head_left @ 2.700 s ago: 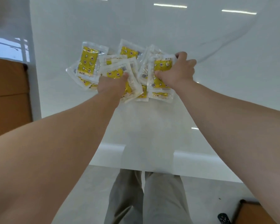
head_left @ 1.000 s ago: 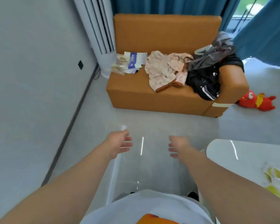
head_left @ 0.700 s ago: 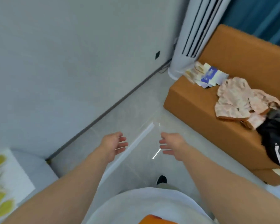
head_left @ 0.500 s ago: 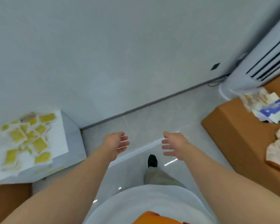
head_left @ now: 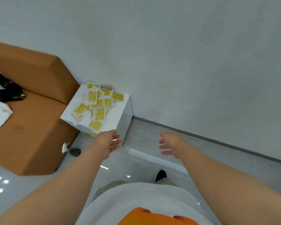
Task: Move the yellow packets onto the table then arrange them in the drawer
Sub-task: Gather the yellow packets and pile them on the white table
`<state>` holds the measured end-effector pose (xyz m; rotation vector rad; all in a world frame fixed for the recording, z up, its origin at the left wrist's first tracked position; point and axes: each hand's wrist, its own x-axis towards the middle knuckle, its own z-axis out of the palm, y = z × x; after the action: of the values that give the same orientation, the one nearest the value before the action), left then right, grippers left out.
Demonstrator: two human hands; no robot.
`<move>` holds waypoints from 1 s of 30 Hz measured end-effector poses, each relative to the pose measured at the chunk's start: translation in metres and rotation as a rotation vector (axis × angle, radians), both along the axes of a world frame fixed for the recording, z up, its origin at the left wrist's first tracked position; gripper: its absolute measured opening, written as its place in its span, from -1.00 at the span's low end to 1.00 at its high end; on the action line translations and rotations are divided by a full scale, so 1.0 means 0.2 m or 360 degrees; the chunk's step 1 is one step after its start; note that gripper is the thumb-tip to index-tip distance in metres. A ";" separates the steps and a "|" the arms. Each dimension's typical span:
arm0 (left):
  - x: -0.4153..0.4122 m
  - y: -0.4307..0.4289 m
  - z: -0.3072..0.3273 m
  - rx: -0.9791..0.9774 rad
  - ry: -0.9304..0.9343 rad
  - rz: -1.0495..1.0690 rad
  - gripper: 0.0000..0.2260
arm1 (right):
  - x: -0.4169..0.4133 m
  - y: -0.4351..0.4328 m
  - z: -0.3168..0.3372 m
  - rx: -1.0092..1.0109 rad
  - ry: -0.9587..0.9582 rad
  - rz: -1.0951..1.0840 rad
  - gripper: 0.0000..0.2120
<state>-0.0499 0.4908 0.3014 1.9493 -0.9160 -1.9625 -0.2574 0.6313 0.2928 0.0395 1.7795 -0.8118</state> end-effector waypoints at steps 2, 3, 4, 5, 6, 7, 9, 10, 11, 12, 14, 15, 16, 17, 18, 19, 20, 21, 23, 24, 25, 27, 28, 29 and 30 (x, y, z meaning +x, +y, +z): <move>0.05 -0.05 -0.01 0.0020 -0.0001 0.0123 -0.90 | 0.00 -0.12 -0.02 0.0043 -0.0008 0.0125 -0.80; 0.09 -0.07 -0.02 0.0025 -0.0015 0.0172 -0.89 | 0.01 -0.18 -0.03 0.0060 -0.0010 0.0181 -0.80; 0.12 -0.10 -0.03 0.0026 -0.0032 0.0220 -0.88 | 0.03 -0.24 -0.03 0.0078 -0.0008 0.0232 -0.81; 0.16 -0.13 -0.04 0.0023 -0.0054 0.0269 -0.88 | 0.05 -0.31 -0.04 0.0094 -0.0004 0.0275 -0.81; 0.20 -0.17 -0.05 0.0023 -0.0073 0.0321 -0.88 | 0.07 -0.37 -0.05 0.0109 -0.0005 0.0317 -0.81; 0.23 -0.21 -0.07 0.0030 -0.0089 0.0371 -0.88 | 0.09 -0.44 -0.05 0.0120 -0.0009 0.0356 -0.82; 0.30 -0.30 -0.11 0.0059 -0.0116 0.0449 -0.88 | 0.13 -0.58 -0.07 0.0142 -0.0003 0.0414 -0.81; 0.34 -0.35 -0.14 0.0077 -0.0130 0.0479 -0.87 | 0.15 -0.65 -0.08 0.0147 0.0000 0.0425 -0.81; 0.37 -0.41 -0.17 0.0097 -0.0136 0.0502 -0.86 | 0.17 -0.72 -0.09 0.0149 0.0005 0.0430 -0.81; 0.39 -0.47 -0.20 0.0116 -0.0134 0.0514 -0.85 | 0.20 -0.80 -0.11 0.0160 0.0007 0.0426 -0.80; 0.44 -0.65 -0.28 0.0160 -0.0149 0.0491 -0.86 | 0.26 -0.97 -0.15 0.0193 0.0000 0.0397 -0.80; 0.46 -0.73 -0.32 0.0175 -0.0164 0.0461 -0.87 | 0.29 -1.05 -0.18 0.0204 0.0003 0.0392 -0.80; 0.47 -0.81 -0.36 0.0179 -0.0175 0.0427 -0.88 | 0.31 -1.11 -0.20 0.0213 0.0002 0.0374 -0.80; 0.49 -0.91 -0.40 0.0186 -0.0185 0.0373 -0.89 | 0.35 -1.19 -0.23 0.0223 -0.0004 0.0321 -0.78; 0.52 -1.03 -0.44 0.0202 -0.0200 0.0309 -0.89 | 0.38 -1.27 -0.27 0.0241 -0.0007 0.0250 -0.76; 0.54 -1.14 -0.47 0.0225 -0.0223 0.0223 -0.89 | 0.43 -1.34 -0.30 0.0280 -0.0030 0.0158 -0.74; 0.56 -1.24 -0.48 0.0244 -0.0254 0.0143 -0.88 | 0.47 -1.39 -0.32 0.0318 -0.0058 0.0054 -0.74; 0.60 -1.37 -0.50 0.0264 -0.0301 0.0069 -0.88 | 0.54 -1.48 -0.35 0.0368 -0.0099 -0.0038 -0.74; 0.64 -1.54 -0.51 0.0263 -0.0352 -0.0025 -0.89 | 0.66 -1.58 -0.37 0.0430 -0.0185 -0.0131 -0.75; 0.66 -1.64 -0.52 0.0270 -0.0375 -0.0057 -0.89 | 0.73 -1.66 -0.39 0.0458 -0.0226 -0.0168 -0.73; 0.68 -1.74 -0.54 0.0284 -0.0409 -0.0097 -0.88 | 0.79 -1.74 -0.42 0.0490 -0.0256 -0.0202 -0.71; 0.69 -1.87 -0.58 0.0325 -0.0453 -0.0189 -0.86 | 0.90 -1.87 -0.42 0.0494 -0.0310 -0.0230 -0.73; 0.69 -1.91 -0.60 0.0348 -0.0464 -0.0232 -0.84 | 0.94 -1.92 -0.43 0.0477 -0.0344 -0.0263 -0.75; 0.68 -1.94 -0.63 0.0373 -0.0467 -0.0263 -0.83 | 0.97 -1.97 -0.43 0.0464 -0.0387 -0.0303 -0.80; 0.67 -1.96 -0.65 0.0394 -0.0473 -0.0293 -0.82 | 0.98 -2.01 -0.44 0.0474 -0.0420 -0.0335 -0.84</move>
<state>0.0850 0.0990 0.1705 2.4266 -0.9937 -1.9995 -0.0609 0.2298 0.2040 0.5150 1.6461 -0.6482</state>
